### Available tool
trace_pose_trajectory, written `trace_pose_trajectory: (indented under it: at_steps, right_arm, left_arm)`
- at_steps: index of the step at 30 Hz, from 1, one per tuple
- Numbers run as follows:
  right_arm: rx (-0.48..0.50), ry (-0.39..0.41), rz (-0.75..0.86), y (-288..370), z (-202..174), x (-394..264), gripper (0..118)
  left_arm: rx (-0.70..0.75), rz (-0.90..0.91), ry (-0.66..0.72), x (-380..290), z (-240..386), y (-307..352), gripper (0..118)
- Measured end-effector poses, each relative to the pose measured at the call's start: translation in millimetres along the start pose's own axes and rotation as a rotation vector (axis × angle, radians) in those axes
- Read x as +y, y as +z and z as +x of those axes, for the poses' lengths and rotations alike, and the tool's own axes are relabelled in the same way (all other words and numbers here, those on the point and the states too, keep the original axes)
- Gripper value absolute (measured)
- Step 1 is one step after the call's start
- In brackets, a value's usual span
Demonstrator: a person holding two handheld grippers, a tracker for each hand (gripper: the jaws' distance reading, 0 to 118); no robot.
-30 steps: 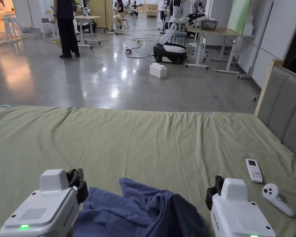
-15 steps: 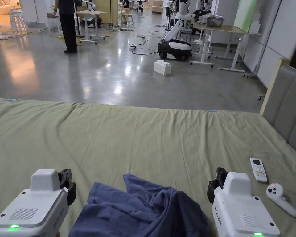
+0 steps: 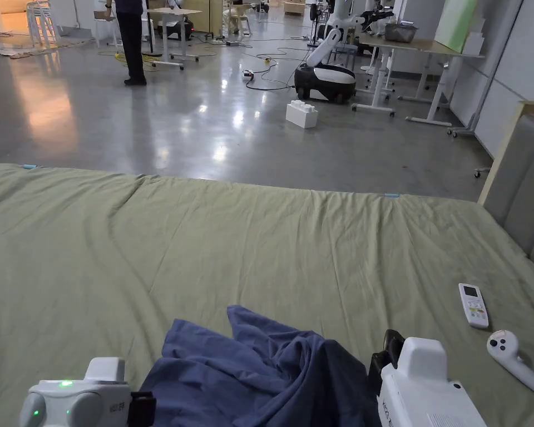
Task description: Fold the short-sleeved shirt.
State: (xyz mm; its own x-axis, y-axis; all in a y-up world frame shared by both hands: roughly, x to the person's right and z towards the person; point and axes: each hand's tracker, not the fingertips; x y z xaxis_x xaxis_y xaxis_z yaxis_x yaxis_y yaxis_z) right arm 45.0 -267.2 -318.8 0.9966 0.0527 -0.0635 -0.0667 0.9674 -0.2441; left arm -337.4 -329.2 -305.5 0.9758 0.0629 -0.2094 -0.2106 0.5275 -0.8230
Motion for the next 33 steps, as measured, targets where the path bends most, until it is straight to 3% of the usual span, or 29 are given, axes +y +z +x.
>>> trace_pose_trajectory:
  at_steps: [5, 9, 10, 13, 14, 18, 19, 22, 23, 28, 31, 33]
  right_arm:
    - [-0.011, -0.017, -0.044, -1.6, 5.1, -10.4, 1]
    - [-0.018, -0.011, -0.072, -2.0, 9.4, -18.3, 1]
    - [-0.019, -0.011, -0.081, -2.5, 11.0, -20.4, 1]
    - [-0.014, -0.017, -0.123, -4.9, 16.5, -25.8, 1]
    - [-0.006, -0.019, -0.143, -5.6, 18.5, -27.4, 1]
    - [0.047, -0.010, -0.251, -7.6, 26.2, -35.9, 2]
    - [0.062, -0.001, -0.286, -7.6, 27.0, -38.4, 8]
    - [0.114, 0.016, -0.415, -7.4, 24.0, -50.1, 73]
    - [0.127, 0.019, -0.434, -6.0, 21.4, -55.2, 86]
    - [0.184, 0.049, -0.532, -12.1, -1.8, -84.8, 87]
    - [0.147, 0.019, -0.597, -31.6, -13.0, -100.9, 86]
    - [0.154, 0.006, -0.662, -47.0, -17.0, -114.0, 67]
  left_arm:
    - [0.024, -0.139, -0.018, -17.1, 6.7, -22.4, 76]
    - [0.073, -0.067, -0.049, -22.5, 21.2, -12.9, 74]
    - [0.056, -0.066, -0.056, -19.5, 13.5, -28.1, 68]
    - [0.017, -0.043, -0.107, -20.0, 18.7, -28.7, 13]
    - [0.015, -0.052, -0.096, -21.3, 18.9, -29.7, 8]
    - [-0.005, -0.025, -0.064, -20.2, 12.4, -20.7, 7]
    - [-0.012, -0.009, -0.056, -19.2, 9.5, -16.7, 7]
    - [-0.007, 0.035, -0.051, -15.5, 3.7, -3.5, 7]
    - [-0.012, 0.044, -0.053, -14.0, 1.4, -0.1, 7]
    - [-0.021, 0.061, -0.040, -5.6, -9.3, -1.8, 7]
    - [-0.021, 0.068, -0.046, -8.0, -4.5, 2.8, 7]
    - [-0.020, 0.062, -0.043, -9.2, -4.5, 0.5, 7]
